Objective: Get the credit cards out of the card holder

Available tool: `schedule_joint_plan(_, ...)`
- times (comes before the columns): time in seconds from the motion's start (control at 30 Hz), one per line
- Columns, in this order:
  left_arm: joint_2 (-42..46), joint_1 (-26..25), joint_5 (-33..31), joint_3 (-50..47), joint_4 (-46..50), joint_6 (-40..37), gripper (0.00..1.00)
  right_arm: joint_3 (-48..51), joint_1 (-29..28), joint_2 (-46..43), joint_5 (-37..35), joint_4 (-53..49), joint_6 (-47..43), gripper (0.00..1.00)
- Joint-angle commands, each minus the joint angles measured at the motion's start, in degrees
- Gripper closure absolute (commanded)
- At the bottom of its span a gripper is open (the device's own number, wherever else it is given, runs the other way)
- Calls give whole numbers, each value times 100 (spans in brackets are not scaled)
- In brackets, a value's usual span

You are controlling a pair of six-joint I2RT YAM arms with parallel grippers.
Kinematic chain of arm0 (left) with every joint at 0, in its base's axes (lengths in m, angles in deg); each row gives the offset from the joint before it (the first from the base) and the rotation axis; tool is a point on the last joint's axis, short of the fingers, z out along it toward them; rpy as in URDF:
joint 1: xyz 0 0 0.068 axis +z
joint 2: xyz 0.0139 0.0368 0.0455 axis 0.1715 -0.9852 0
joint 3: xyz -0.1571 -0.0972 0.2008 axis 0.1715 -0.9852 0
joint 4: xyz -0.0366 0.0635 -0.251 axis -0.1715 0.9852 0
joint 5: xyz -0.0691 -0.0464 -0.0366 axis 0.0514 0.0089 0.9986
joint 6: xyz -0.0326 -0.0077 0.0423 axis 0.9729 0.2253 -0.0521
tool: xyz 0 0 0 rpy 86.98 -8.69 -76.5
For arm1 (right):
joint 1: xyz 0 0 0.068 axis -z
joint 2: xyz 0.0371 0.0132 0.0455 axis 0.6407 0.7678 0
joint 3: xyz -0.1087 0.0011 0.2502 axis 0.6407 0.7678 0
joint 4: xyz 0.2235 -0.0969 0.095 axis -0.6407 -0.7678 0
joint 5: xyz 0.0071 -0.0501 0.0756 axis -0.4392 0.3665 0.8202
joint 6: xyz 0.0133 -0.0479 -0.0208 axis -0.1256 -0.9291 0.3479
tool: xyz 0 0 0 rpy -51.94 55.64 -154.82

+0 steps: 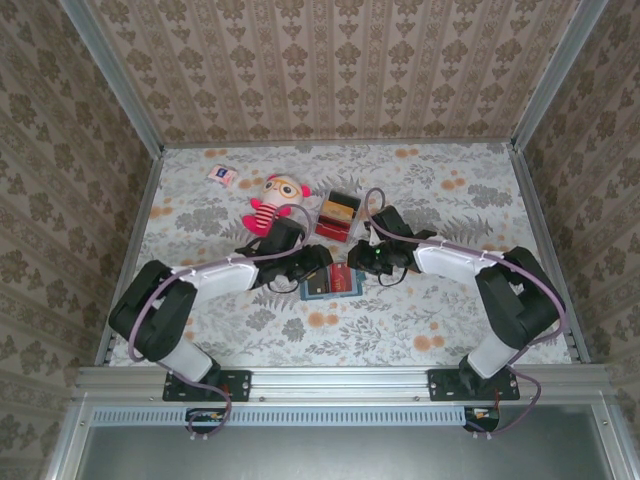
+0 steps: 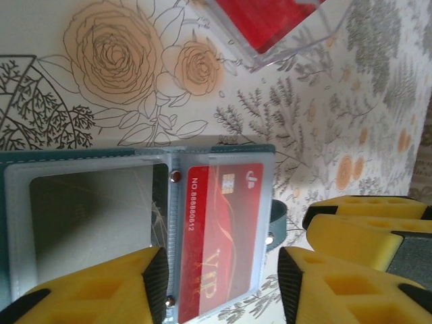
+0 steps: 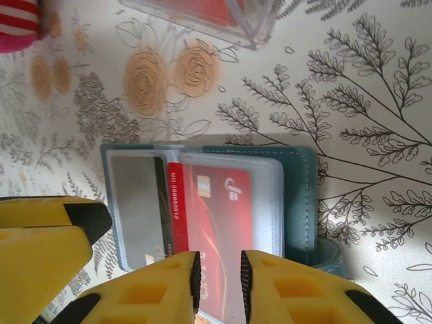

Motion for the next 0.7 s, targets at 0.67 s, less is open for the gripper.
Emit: schedule_joint_plan(0.67, -756, -24, 498, 448, 84, -138, 63, -291, -17, 748, 224, -485, -121, 77)
